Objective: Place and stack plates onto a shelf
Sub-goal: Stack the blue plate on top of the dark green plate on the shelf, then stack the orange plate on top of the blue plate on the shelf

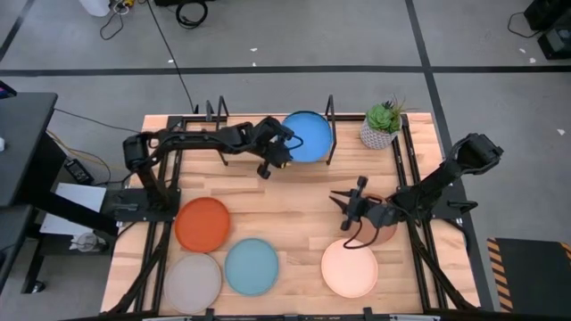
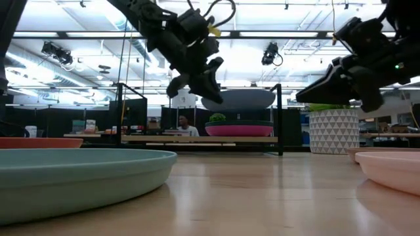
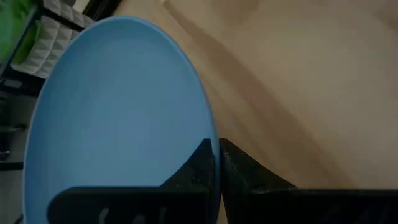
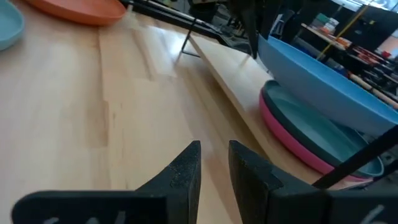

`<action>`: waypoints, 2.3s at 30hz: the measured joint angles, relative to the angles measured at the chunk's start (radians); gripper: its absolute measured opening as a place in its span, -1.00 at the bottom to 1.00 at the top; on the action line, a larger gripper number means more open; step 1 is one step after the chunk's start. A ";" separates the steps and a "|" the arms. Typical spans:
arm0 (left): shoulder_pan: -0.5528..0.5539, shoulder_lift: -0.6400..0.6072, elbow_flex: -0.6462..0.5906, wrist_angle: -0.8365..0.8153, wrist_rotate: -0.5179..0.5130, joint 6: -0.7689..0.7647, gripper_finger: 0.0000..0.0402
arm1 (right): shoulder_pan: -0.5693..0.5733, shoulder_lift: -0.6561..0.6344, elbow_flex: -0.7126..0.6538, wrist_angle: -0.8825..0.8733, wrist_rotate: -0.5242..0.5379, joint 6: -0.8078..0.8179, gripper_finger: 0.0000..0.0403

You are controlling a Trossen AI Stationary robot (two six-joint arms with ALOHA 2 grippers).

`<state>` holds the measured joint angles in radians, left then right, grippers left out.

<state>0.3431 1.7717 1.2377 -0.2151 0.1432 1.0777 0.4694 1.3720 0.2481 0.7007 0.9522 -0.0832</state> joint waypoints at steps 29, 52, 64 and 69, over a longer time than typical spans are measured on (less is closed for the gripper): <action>0.042 0.000 0.001 0.111 -0.056 -0.201 -0.35 | -0.115 -0.001 0.000 0.047 -0.091 -0.069 -0.56; -0.372 -0.102 -0.002 -0.688 -0.155 -1.474 -0.34 | -0.164 -0.001 0.001 0.151 -0.444 -0.210 -0.56; -0.641 -0.102 -0.002 -0.899 -0.384 -2.037 -0.34 | -0.169 -0.001 0.001 0.188 -0.508 -0.360 -0.56; -0.640 -0.104 -0.030 -0.865 -0.385 -2.150 -0.34 | -0.198 -0.001 0.001 0.190 -0.567 -0.381 -0.56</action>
<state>-0.2967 1.6676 1.2075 -1.0797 -0.2415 -1.0720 0.2716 1.3712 0.2489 0.8906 0.3852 -0.4641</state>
